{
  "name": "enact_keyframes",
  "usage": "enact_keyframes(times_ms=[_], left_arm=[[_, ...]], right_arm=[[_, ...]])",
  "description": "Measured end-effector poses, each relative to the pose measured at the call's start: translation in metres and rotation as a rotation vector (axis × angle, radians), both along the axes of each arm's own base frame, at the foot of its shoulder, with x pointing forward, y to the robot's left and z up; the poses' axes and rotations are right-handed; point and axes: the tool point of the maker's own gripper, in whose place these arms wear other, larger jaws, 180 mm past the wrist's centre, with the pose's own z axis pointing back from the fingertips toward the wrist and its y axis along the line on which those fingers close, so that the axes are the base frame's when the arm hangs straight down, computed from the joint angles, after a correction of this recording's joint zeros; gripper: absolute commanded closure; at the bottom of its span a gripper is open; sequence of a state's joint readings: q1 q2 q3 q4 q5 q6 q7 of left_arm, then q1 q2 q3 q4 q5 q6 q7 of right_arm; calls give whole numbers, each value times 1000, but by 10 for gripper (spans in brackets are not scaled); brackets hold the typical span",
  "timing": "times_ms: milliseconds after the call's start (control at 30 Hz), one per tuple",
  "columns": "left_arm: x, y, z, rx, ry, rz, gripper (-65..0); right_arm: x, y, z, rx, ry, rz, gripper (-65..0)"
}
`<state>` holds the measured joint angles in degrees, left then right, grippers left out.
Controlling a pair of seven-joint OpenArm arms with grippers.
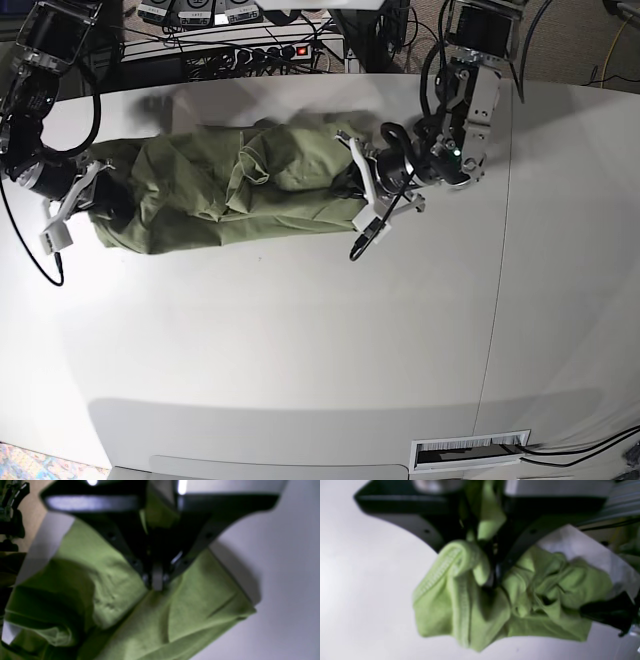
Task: Fold the T-shirt properly
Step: 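Fold the strip ends inward with both grippers into a bundle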
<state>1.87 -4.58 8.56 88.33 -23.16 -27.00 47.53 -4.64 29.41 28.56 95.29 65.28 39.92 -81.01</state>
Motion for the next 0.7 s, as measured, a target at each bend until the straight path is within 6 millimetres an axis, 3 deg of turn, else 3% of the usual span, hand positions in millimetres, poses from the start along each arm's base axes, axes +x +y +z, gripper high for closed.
enact_keyframes(times_ms=[133, 333, 700], left_arm=[[-13, -21, 0, -2, -7, -74, 0], [-25, -54, -1, 63, -83, -152, 0], [-29, -65, 0, 94, -126, -199, 0]], right_arm=[[1, 11, 6, 25, -29, 18, 0], [2, 56, 1, 164, -68, 25, 0], [1, 115, -8, 373, -79, 22, 0]])
